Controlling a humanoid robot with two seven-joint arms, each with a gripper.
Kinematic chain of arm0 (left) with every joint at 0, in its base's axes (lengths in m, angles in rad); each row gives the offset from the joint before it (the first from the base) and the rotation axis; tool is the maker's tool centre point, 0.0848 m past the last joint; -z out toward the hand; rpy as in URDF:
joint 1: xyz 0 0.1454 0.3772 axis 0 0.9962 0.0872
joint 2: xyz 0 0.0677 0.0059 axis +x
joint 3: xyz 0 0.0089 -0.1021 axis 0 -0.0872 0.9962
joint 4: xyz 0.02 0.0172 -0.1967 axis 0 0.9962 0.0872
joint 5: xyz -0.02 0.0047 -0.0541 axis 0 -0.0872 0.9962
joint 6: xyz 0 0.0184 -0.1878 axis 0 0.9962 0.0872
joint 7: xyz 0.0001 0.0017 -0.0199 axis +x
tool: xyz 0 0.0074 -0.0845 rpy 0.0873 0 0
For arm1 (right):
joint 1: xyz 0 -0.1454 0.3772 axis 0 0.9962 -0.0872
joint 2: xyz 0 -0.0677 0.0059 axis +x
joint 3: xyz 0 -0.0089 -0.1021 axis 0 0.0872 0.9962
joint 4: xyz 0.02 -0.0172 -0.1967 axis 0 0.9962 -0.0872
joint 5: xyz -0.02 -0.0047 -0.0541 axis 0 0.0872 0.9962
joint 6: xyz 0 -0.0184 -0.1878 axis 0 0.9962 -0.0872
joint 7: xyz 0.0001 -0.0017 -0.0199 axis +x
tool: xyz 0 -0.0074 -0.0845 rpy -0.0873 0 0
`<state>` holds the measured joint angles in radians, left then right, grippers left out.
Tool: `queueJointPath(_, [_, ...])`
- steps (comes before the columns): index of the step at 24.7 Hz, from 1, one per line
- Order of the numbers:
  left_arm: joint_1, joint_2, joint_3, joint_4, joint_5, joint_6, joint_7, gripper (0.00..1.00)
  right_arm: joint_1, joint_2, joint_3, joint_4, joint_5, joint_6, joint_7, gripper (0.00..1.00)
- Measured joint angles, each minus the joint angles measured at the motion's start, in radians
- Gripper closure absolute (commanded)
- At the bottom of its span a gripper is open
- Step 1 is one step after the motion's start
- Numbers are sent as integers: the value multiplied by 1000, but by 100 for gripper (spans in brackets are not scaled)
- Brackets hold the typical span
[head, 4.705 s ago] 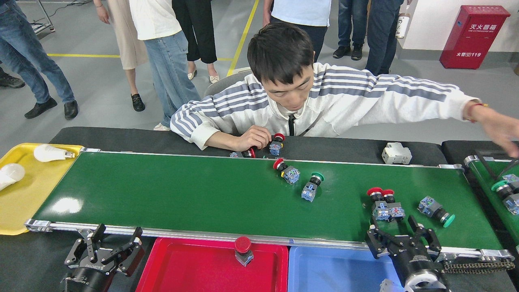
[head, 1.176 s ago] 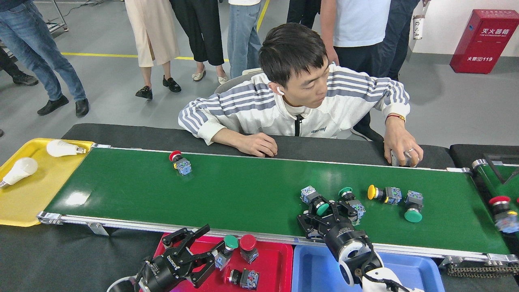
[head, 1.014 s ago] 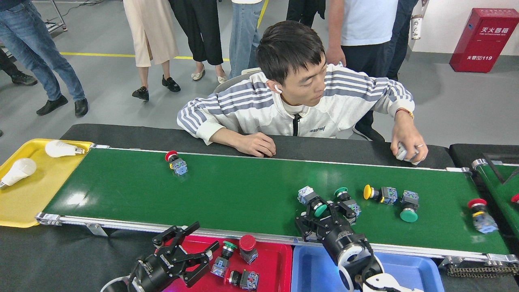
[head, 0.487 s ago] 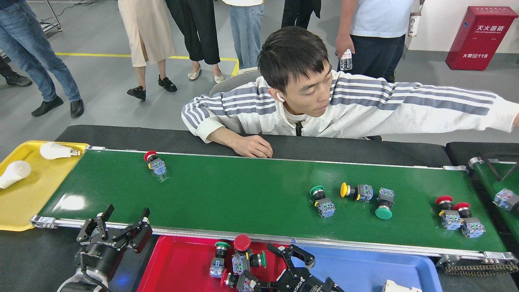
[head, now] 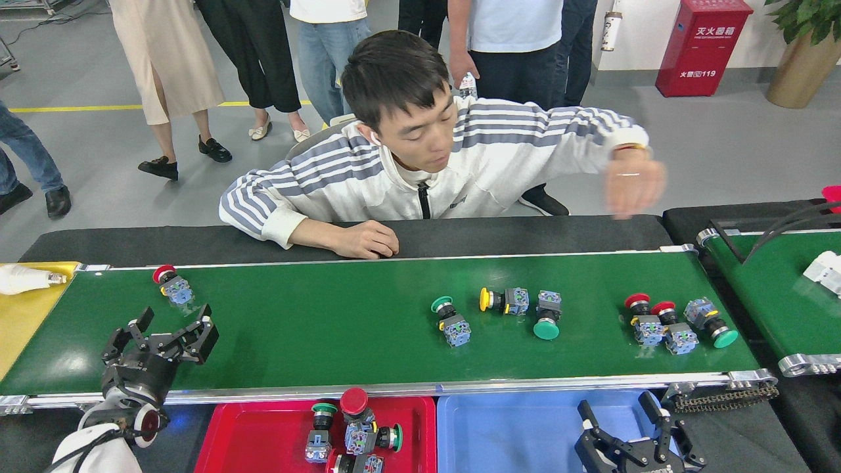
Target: Pick switch part from conveyor to tray
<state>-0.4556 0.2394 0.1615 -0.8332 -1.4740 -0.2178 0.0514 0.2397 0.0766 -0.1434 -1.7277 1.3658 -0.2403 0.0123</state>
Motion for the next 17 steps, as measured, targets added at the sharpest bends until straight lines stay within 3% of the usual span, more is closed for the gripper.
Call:
queueJointPath(5, [-142, 3, -71, 195, 0, 113, 9, 0, -191, 0, 185, 124, 77, 164, 6, 2])
queueJointPath(11, [-195, 38, -112, 350, 2, 253, 74, 0, -471, 10, 467, 423, 88, 373, 28, 2])
queueJointPath(15, [-194, 39, -115, 342, 2, 268, 84, 0, -525, 44, 505, 526, 84, 449, 31, 2])
queueJointPath(17, [-185, 32, -118, 300, 2, 245, 85, 0, -534, 45, 505, 555, 83, 471, 31, 8])
